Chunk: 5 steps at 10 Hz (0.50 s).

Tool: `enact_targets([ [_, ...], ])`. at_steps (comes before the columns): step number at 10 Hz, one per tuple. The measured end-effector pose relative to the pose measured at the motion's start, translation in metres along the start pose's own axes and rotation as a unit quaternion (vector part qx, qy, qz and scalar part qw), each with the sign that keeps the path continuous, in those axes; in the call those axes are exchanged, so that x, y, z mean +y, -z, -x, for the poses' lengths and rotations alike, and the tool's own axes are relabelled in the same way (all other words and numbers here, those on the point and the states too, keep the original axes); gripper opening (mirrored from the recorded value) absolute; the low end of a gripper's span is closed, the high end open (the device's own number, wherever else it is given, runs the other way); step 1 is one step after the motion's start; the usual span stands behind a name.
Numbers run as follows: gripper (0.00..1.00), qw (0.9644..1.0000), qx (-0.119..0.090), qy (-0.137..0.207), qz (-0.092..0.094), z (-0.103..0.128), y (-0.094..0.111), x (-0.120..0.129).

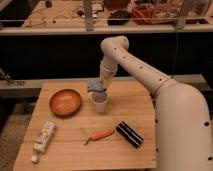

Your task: Place the white sponge in the ceramic cup

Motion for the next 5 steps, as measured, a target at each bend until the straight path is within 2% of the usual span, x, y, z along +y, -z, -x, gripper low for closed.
enact_targets([
  [2, 0.48, 1.0, 0.0, -0.003, -0.001, 0.0002, 0.0015, -0.0005],
  [5, 0.47, 1.0, 0.0, -0.006, -0.001, 0.0002, 0.0013, -0.0004],
])
